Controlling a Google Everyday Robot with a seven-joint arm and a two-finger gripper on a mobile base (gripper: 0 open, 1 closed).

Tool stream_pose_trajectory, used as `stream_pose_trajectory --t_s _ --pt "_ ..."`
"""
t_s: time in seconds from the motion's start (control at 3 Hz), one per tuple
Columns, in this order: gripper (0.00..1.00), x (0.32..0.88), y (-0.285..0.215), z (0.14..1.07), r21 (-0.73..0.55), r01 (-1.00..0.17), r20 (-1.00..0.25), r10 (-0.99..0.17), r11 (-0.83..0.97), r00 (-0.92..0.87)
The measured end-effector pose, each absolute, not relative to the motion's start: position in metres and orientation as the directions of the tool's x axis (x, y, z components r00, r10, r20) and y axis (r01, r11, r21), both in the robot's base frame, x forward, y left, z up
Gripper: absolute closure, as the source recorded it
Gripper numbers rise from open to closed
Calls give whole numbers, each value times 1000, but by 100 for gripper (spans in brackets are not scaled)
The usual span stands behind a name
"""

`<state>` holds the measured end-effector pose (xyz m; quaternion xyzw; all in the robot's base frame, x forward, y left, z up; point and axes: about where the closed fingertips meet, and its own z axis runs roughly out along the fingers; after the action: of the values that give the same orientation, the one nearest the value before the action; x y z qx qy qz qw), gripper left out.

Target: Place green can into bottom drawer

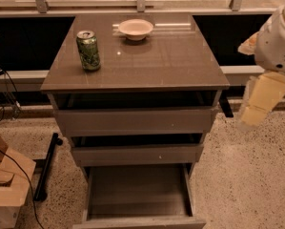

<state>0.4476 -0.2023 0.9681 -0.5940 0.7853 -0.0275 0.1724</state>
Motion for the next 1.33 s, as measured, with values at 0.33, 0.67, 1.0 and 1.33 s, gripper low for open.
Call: stream_pose_trajectory --t_s 0.33,0.67,1.0,1.33 --pt "0 465 -178 962 -245 -923 -303 -928 297 -218" --pt "0 496 -137 962 -242 -937 -391 -909 253 -145" --pt "0 511 -111 979 -242 -957 -435 -900 161 -41" --pt "0 510 -111 982 -250 -954 -435 -900 167 -43"
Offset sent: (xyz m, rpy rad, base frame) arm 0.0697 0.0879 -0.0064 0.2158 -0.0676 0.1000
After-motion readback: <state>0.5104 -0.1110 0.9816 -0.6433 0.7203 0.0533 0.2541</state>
